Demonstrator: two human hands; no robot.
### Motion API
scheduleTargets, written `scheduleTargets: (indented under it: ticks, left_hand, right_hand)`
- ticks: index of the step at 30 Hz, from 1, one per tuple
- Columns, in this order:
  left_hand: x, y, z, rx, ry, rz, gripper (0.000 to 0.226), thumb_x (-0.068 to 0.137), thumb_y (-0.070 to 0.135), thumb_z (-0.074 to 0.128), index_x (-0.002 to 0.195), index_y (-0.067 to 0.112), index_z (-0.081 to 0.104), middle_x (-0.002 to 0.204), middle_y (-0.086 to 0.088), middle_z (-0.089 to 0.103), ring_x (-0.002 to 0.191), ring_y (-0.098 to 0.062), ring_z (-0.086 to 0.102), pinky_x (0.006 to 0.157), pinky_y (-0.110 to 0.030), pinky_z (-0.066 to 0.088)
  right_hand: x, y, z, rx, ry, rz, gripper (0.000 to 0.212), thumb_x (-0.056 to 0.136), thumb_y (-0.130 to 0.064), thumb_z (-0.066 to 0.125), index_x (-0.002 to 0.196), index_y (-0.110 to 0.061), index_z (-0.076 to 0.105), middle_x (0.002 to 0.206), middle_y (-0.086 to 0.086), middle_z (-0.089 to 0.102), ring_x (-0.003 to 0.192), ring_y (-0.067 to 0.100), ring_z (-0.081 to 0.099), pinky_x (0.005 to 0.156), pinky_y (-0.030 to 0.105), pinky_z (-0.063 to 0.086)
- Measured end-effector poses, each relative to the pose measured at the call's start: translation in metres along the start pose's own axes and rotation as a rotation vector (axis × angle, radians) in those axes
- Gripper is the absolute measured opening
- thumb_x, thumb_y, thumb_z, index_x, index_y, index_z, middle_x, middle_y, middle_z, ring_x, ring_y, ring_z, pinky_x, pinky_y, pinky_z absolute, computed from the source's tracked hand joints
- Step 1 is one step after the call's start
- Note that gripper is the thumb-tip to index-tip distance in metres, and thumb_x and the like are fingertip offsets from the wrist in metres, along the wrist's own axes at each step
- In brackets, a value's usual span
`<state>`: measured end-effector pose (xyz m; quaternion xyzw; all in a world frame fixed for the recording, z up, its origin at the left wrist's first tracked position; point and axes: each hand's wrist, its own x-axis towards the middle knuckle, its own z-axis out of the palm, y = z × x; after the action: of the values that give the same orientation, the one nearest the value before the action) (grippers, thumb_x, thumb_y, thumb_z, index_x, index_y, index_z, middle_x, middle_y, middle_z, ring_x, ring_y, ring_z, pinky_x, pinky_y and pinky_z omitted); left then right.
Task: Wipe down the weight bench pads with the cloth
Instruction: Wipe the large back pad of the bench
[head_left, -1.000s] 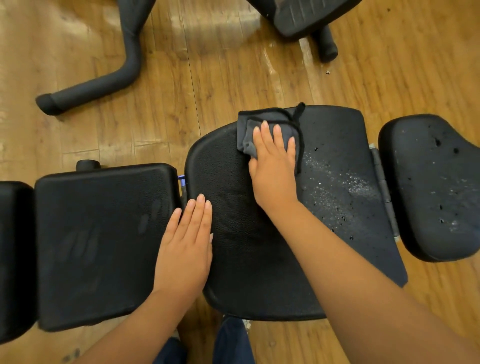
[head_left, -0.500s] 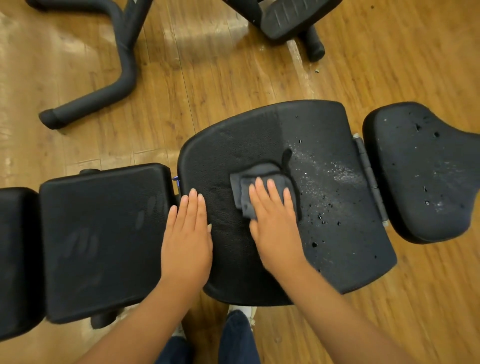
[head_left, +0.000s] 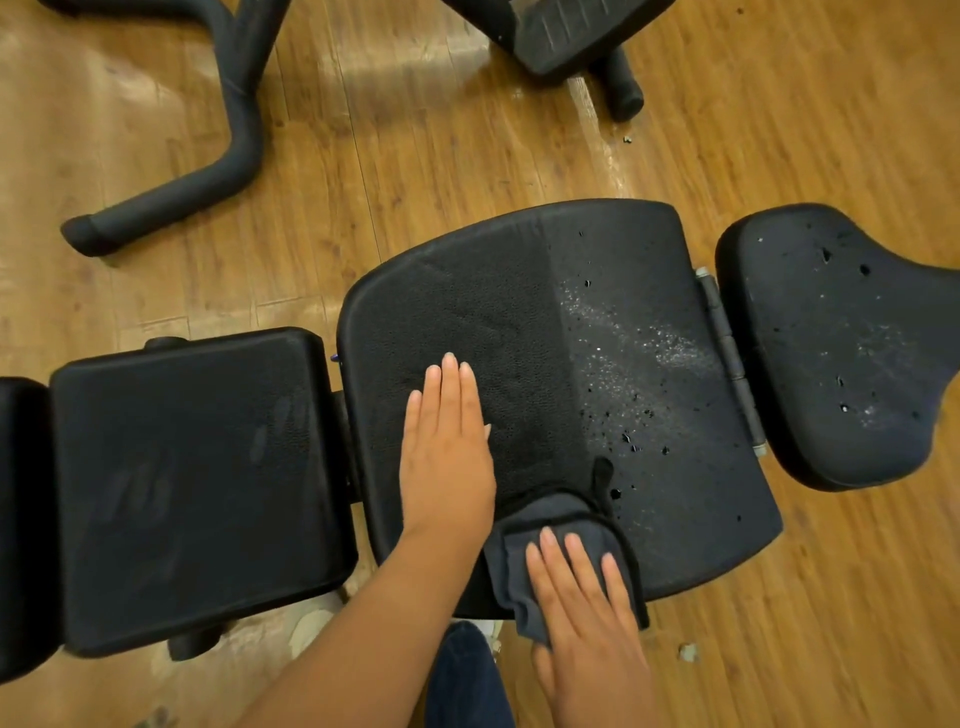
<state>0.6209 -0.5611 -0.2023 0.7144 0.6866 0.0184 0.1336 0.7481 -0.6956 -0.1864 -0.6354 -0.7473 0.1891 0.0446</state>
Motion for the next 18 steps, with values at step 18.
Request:
scheduleTargets:
  ticks: [18]
  left_hand:
    - [-0.002,-0.009,0.01,0.034,-0.003,0.03,0.058,0.094,0.028,0.024,0.146,0.004,0.019,0.153,-0.013,0.021,0.141,-0.025,0.022,0.112,-0.04,0.015]
  right_hand:
    - [0.209,0.016,-0.035,-0.106,0.053,0.033,0.061,0.087,-0.013,0.055,0.143,-0.011,0.033,0.152,0.007,0.027,0.141,0.027,0.018,0.113,0.05,0.007]
